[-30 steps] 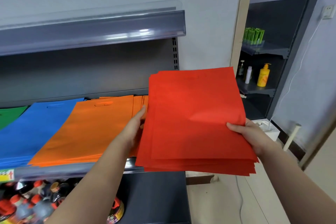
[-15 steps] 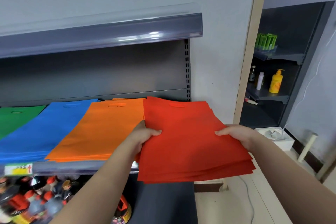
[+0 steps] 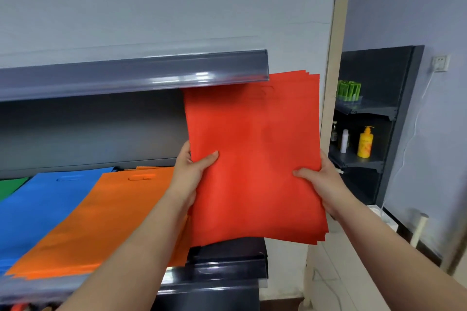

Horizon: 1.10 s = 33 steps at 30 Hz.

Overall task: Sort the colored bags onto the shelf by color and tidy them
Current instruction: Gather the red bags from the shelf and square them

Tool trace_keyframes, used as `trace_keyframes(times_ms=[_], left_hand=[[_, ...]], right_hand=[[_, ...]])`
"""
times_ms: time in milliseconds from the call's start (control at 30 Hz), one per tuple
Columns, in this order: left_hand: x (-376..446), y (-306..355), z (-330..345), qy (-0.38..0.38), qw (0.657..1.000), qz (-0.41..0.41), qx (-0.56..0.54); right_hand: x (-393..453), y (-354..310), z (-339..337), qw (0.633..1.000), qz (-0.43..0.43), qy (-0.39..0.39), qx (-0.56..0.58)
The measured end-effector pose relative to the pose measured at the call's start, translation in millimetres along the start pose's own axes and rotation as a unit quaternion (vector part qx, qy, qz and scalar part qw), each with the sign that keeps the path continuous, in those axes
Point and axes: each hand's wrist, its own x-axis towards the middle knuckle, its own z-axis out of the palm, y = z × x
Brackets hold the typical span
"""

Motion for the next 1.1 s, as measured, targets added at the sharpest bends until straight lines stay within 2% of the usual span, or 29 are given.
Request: trace_keyframes(times_ms=[100, 200, 367, 500, 567, 633, 700, 767, 867, 933, 1033, 1100], left_hand=[[-4, -7, 3, 0.010, 0.999, 0.038, 0.008], [-20, -15, -5, -0.013, 0.999, 0.044, 0.007], [-18, -3, -16, -0.055, 0.997, 0.054, -0.007], [-2, -11, -6, -0.025, 0.992, 0.090, 0.080], [8, -19, -3, 0.022, 0.987, 0.120, 0.109], [17, -22, 5, 0.088, 0.986, 0.098, 0.100], [24, -24, 12, 0.113, 0.982, 0.086, 0.122], [28, -21, 18, 0.102, 0.978, 0.076, 0.163], [30, -13, 12, 0.057, 0.991, 0.037, 0.116], [27, -15, 6, 0.032, 0.992, 0.052, 0.114], [24, -21, 8, 0.015, 0.982, 0.096, 0.165], [23, -15, 9, -0.003, 0.990, 0.081, 0.120]], right_hand=[[-1, 10, 3, 0.999, -0.044, 0.003, -0.018], [-6, 30, -3, 0.998, -0.045, 0.014, -0.028], [-1, 18, -19, 0.995, -0.052, -0.032, 0.083], [9, 7, 0, 0.995, -0.085, -0.001, 0.043], [16, 5, 8, 0.995, -0.099, 0.023, 0.011], [26, 1, 14, 0.997, -0.069, 0.046, 0.008], [36, -3, 20, 0.997, -0.036, 0.066, -0.011], [43, -7, 22, 0.996, -0.016, 0.083, -0.026], [40, -7, 18, 0.995, -0.023, 0.092, -0.013], [33, -1, 16, 0.996, -0.039, 0.075, -0.006], [23, 4, 21, 0.999, -0.045, -0.015, -0.014], [21, -1, 25, 0.997, -0.070, -0.034, -0.015]])
